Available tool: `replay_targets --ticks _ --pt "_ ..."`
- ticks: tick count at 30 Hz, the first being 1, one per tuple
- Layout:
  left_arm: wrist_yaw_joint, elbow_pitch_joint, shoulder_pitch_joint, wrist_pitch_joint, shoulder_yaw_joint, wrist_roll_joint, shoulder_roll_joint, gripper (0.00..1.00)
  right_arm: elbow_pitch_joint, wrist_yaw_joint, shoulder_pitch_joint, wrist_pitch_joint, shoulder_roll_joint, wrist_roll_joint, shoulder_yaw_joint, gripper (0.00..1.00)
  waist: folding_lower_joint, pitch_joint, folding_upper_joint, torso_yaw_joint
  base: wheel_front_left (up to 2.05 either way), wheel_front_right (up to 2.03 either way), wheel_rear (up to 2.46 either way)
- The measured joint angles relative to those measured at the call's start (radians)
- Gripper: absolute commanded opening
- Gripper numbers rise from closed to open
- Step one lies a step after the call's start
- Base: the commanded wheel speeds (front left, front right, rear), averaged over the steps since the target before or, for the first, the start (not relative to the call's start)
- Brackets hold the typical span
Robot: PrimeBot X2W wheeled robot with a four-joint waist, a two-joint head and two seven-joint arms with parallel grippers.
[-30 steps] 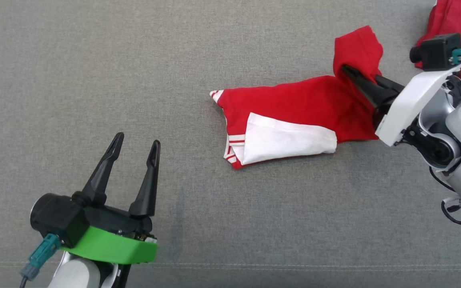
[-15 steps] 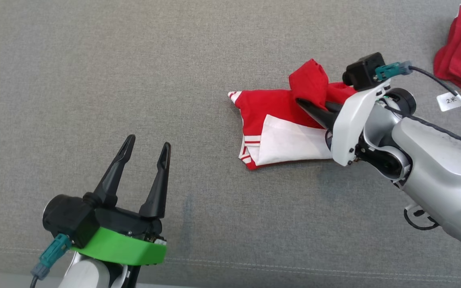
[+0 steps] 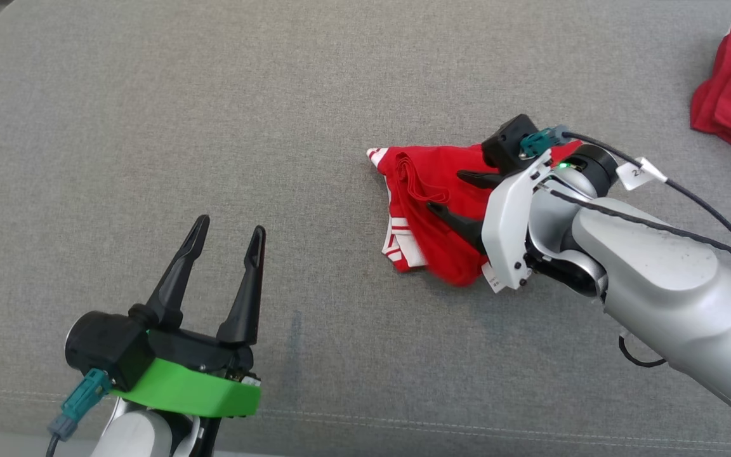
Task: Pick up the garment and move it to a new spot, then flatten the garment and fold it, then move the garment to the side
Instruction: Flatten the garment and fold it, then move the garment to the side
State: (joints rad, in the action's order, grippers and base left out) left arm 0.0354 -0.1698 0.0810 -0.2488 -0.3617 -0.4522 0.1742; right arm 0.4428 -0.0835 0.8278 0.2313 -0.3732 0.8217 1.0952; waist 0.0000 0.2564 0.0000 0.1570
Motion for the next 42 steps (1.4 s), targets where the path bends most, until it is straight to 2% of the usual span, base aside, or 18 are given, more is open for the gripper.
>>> replay_targets --ticks 3,8,12,16,18,21,28,33,42 --pt "0.000 0.001 0.000 0.000 0.000 0.000 0.000 1.00 0.001 -0.004 0.013 0.000 0.001 -0.057 0.039 1.00 0.0000 -0.009 0.0000 -0.004 0.00 0.00 0.00" --pt "0.000 0.003 -0.002 0.000 0.001 0.000 0.000 1.00 -0.014 -0.013 0.012 -0.016 0.043 -0.069 0.066 1.00 0.0000 -0.023 0.0000 -0.013 0.00 0.00 0.00" --pt "0.000 0.003 -0.006 0.000 0.006 0.000 0.000 1.00 -0.045 -0.015 0.008 -0.056 0.079 -0.051 0.043 1.00 0.0000 -0.033 0.0000 -0.022 0.00 0.00 0.00" --pt "0.000 0.004 -0.022 0.000 0.006 0.022 0.004 1.00 -0.053 -0.010 0.009 -0.110 0.070 -0.022 -0.027 1.00 0.0000 -0.041 0.0000 -0.037 0.00 0.00 0.00" --pt "0.003 0.002 -0.023 0.000 0.003 0.030 0.007 1.00 -0.045 0.006 0.007 -0.128 0.047 0.003 -0.066 1.00 0.0000 -0.044 0.0000 -0.047 0.00 0.00 0.00" --pt "0.010 -0.001 -0.023 0.000 -0.013 0.043 0.012 1.00 -0.021 0.035 -0.026 -0.170 0.000 0.082 -0.161 1.00 0.0000 -0.046 0.0000 -0.068 0.00 0.00 0.00" --pt "0.019 -0.008 -0.023 -0.002 -0.041 0.052 0.012 1.00 0.005 0.067 -0.135 -0.236 -0.026 0.244 -0.304 1.00 0.0000 -0.041 0.0000 -0.101 0.00 0.00 0.00" --pt "0.023 -0.012 -0.022 -0.003 -0.059 0.054 0.011 1.00 0.021 0.067 -0.214 -0.277 -0.032 0.352 -0.387 1.00 0.0000 -0.031 0.0000 -0.126 0.00 0.00 0.00" --pt "0.026 -0.027 -0.017 0.011 -0.074 0.062 0.011 1.00 0.073 0.062 -0.314 -0.311 -0.045 0.473 -0.477 1.00 0.0000 0.009 0.0000 -0.143 0.00 0.00 0.00"
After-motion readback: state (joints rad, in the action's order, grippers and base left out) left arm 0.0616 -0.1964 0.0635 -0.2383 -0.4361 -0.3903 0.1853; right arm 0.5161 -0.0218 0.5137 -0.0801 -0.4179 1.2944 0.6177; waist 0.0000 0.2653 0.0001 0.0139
